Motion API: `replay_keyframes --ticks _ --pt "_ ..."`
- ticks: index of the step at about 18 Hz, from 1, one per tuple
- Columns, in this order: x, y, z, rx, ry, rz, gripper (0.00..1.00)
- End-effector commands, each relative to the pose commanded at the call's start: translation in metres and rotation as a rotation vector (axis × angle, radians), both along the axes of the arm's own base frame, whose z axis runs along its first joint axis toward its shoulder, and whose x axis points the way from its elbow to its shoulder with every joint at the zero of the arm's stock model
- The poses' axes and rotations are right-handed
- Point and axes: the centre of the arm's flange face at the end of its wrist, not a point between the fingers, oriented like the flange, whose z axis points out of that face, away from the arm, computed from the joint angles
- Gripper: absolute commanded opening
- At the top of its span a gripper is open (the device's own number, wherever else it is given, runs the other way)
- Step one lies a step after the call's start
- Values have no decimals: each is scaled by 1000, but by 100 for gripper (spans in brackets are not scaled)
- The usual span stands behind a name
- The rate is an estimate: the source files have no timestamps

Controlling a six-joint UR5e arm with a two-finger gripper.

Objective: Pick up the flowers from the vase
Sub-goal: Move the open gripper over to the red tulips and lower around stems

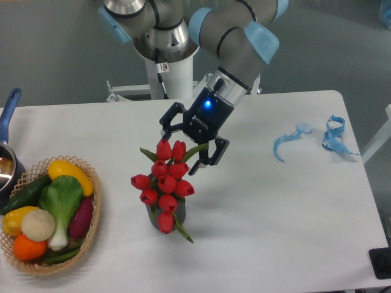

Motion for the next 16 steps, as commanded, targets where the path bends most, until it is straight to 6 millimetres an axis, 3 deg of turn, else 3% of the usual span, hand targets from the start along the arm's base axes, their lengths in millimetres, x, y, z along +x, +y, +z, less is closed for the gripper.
replay_keyframes --ticks 2,11,16 --pt "-6 3 -8 -12 -7 1 100" --pt "11 23 -22 -15 -10 -46 100" --pt "9 36 -29 -17 -14 -64 100"
